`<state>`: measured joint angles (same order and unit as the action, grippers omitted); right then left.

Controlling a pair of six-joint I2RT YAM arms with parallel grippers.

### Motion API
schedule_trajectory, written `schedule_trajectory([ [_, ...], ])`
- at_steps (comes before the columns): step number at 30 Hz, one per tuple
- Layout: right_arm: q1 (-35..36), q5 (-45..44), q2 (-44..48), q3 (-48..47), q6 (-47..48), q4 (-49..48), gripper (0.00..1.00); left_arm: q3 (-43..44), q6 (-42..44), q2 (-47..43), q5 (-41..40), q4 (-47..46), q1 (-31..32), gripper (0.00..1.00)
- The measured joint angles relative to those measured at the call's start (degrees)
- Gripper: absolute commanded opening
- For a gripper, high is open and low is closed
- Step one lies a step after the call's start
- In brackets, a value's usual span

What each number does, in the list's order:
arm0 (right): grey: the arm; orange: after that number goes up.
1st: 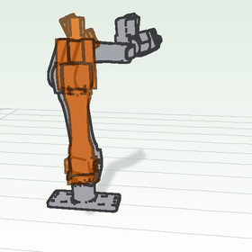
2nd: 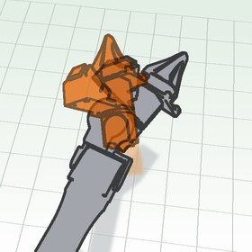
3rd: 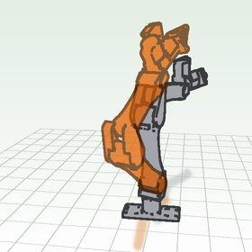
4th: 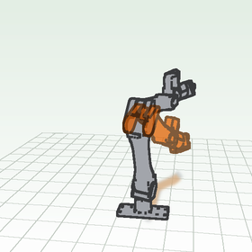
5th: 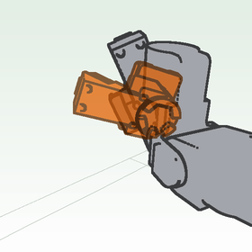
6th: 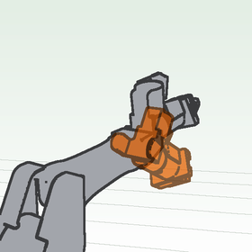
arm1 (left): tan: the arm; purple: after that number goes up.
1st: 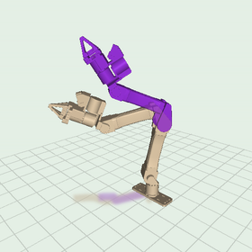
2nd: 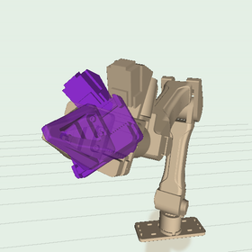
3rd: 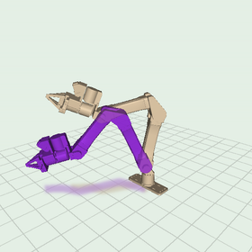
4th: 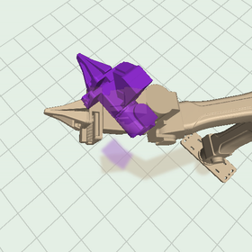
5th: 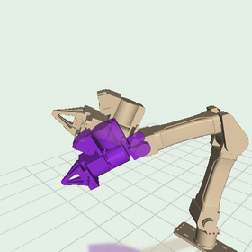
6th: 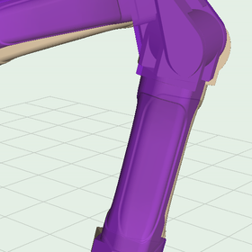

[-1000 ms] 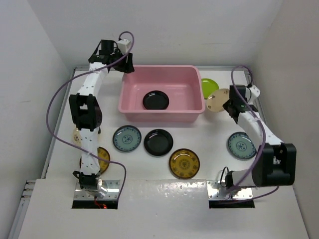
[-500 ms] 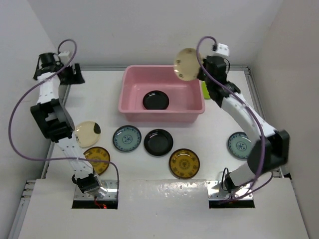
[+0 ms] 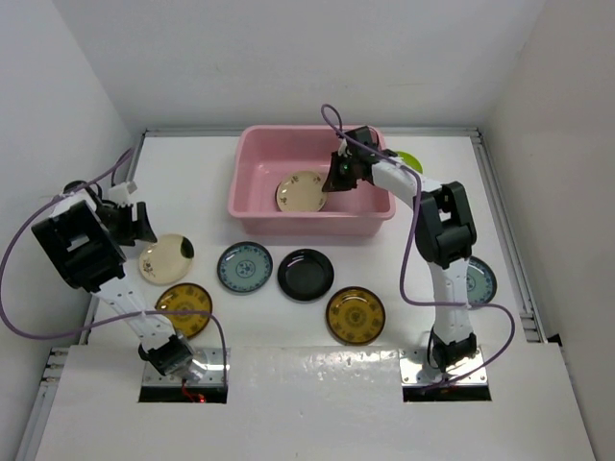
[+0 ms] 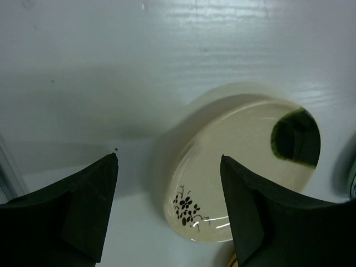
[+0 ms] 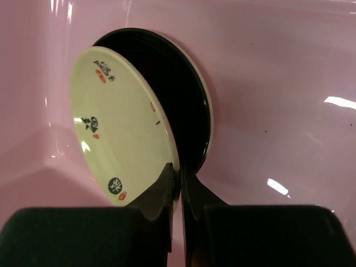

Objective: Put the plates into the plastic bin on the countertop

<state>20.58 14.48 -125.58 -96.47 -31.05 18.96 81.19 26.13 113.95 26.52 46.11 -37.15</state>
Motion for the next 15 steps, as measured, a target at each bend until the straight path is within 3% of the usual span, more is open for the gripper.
schedule_trajectory([
  [2,-0.2,1.0,-1.0,-0.3,-0.6,0.2,0.24,-1.4,1.2,-0.4,0.3,0.0,-0.9,0.76],
  [3,-0.2,1.3,-1.3,-0.5,-0.9,0.3,0.41,-2.1,1.7,-0.6,0.3,0.1,-1.3,0.77],
  [6,-0.5,2.1,-2.0,-2.2,-0.9,1.3,0.65,-3.4,2.6,-1.2,1.1,0.4,-1.5,0.78],
  [8,-0.5,2.2,-2.2,-3.1,-0.3,2.2,0.71,-3.8,3.5,-1.4,1.6,0.7,-1.5,0.78],
  [11,-0.5,2.1,-2.2,-4.3,0.9,3.4,0.73,-4.5,4.3,-1.7,2.3,1.0,-1.5,0.77],
  [14,-0.5,1.4,-2.1,-4.5,2.3,4.4,0.73,-5.4,5.0,-1.9,2.7,1.4,-1.4,0.69],
  [15,-0.5,1.1,-2.1,-4.5,2.6,4.8,0.73,-5.6,5.0,-1.9,2.6,1.4,-1.4,0.61],
])
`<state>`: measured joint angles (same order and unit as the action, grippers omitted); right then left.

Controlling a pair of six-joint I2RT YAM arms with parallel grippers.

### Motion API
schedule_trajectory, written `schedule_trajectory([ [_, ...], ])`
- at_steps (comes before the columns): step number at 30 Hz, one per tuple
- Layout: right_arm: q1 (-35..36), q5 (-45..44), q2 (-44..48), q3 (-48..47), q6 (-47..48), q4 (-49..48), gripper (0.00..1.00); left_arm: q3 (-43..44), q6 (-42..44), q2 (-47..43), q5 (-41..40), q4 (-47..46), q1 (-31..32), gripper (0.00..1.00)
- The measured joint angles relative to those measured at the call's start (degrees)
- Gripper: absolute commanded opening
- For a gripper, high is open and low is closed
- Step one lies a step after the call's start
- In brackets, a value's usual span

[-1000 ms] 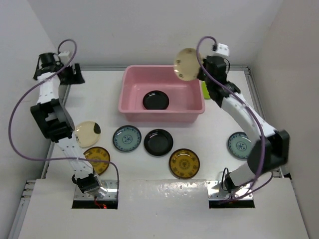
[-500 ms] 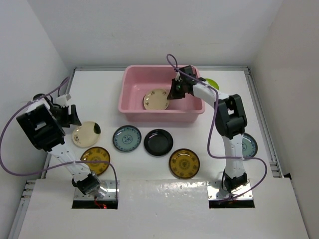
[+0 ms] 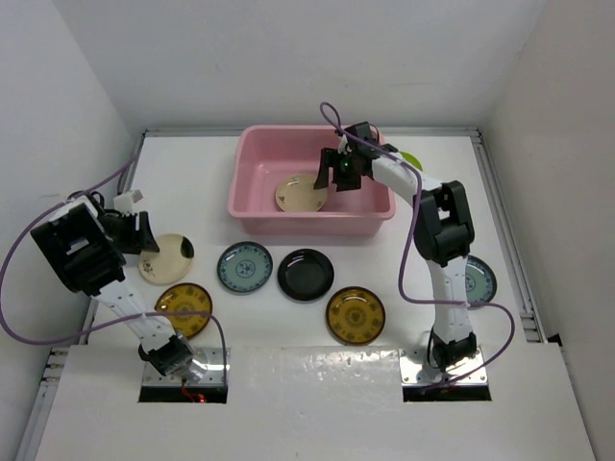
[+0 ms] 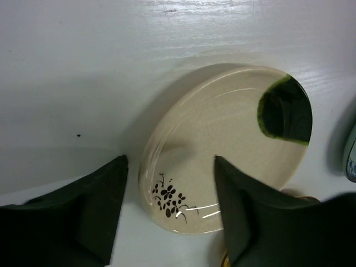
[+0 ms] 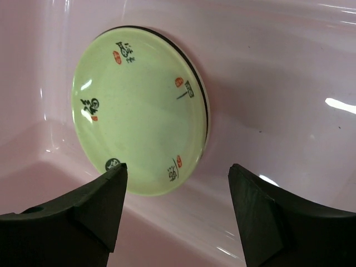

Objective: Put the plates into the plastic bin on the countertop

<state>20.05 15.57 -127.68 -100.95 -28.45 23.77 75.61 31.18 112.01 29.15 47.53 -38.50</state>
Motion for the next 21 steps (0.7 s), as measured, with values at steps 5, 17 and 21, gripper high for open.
schedule_trajectory([
  [5,-0.6,-1.0,2.0,0.9,0.6,0.6,0.73,-1.5,0.6,0.2,-0.7,0.5,0.5,0.23],
  [17,-8.4,-1.7,18.4,10.7,-3.0,-4.7,0.75,15.2,-4.7,3.0,1.0,8.1,1.9,0.00],
  [21,-15.8,-2.4,24.8,18.0,-8.6,-8.2,0.72,36.6,-12.6,3.3,0.2,4.5,5.8,0.00],
])
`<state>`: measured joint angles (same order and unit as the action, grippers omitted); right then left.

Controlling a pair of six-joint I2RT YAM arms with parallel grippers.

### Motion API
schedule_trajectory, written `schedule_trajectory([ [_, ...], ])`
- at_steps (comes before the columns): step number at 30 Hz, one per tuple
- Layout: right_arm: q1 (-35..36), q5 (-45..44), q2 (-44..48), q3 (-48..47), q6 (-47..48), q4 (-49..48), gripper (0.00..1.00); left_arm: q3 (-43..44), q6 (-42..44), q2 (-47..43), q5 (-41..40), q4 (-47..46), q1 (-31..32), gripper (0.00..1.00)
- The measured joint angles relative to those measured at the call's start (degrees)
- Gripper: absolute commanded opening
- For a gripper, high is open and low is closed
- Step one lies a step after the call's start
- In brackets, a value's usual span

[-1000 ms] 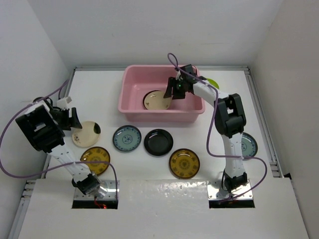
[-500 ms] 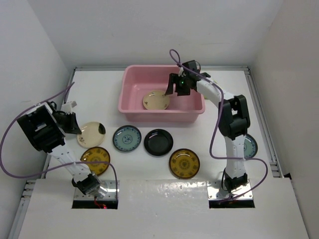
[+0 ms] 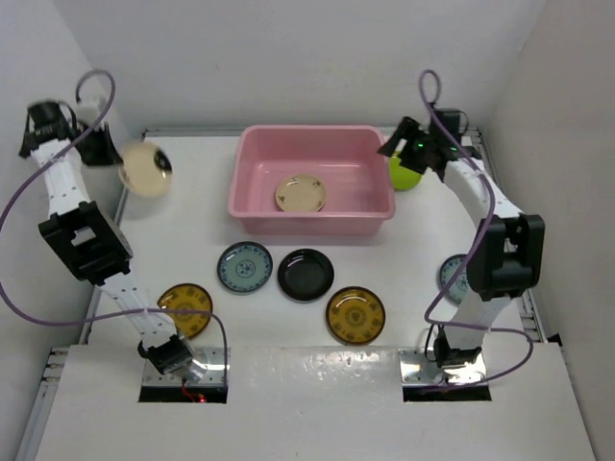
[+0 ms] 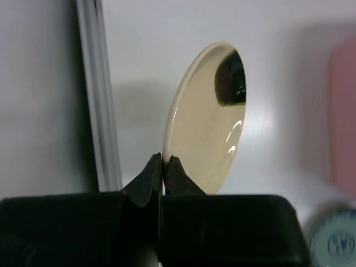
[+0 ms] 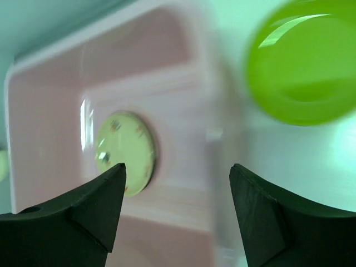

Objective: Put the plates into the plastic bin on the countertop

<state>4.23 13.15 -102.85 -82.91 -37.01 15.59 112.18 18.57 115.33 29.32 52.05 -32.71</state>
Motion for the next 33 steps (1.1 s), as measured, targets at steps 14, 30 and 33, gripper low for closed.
schedule_trajectory([
  [14,-15.0,-10.1,-9.5,9.2,-17.2,-5.1,0.66,19.0,-13.7,3.4,5.6,-10.9,37.8,0.00],
  [30,-14.3,-5.1,-23.0,1.1,-26.4,-13.9,0.63,5.6,-16.3,13.9,2.8,-16.7,43.2,0.11],
  [33,-14.2,-4.1,-24.9,-0.6,-28.7,-15.6,0.63,4.2,-15.6,14.2,2.0,-16.7,43.3,0.28],
])
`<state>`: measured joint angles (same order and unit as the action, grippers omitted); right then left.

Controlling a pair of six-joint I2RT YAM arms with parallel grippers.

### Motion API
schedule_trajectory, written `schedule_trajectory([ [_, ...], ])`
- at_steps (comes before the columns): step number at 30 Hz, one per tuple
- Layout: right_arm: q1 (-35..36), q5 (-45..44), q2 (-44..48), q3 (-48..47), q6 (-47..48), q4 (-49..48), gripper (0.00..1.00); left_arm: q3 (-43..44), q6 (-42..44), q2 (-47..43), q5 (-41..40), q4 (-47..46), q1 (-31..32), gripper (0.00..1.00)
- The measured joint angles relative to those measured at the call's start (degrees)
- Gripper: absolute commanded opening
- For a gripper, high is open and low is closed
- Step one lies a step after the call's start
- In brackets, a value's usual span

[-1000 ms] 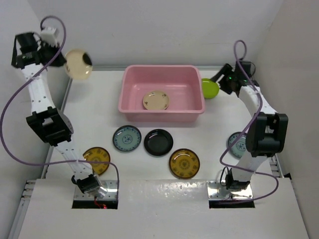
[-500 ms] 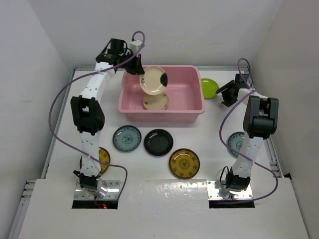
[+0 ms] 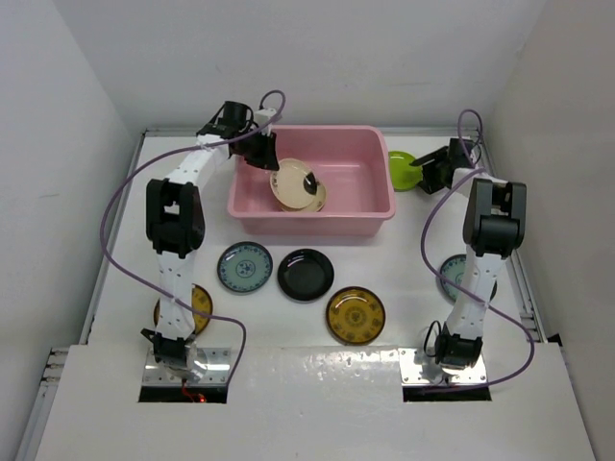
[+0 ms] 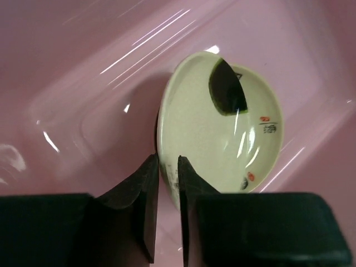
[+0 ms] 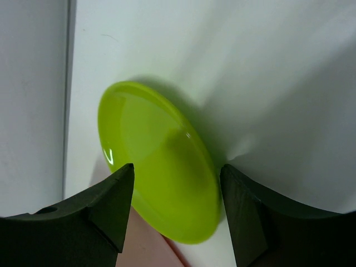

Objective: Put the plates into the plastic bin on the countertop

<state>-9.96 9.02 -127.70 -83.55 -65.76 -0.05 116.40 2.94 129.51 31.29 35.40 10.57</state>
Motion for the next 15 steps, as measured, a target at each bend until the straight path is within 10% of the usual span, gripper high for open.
schedule_trajectory([
  [4,0.6,-0.1,-1.4,-1.4,-1.9,-1.0,0.56,0.1,0.9,0.3,-1.2,-1.0,0.1,0.52],
  [15,1.1,-2.1,-2.2,-0.5,-3.1,0.2,0.00,6.0,2.8,2.3,-2.1,-1.5,1.4,0.71],
])
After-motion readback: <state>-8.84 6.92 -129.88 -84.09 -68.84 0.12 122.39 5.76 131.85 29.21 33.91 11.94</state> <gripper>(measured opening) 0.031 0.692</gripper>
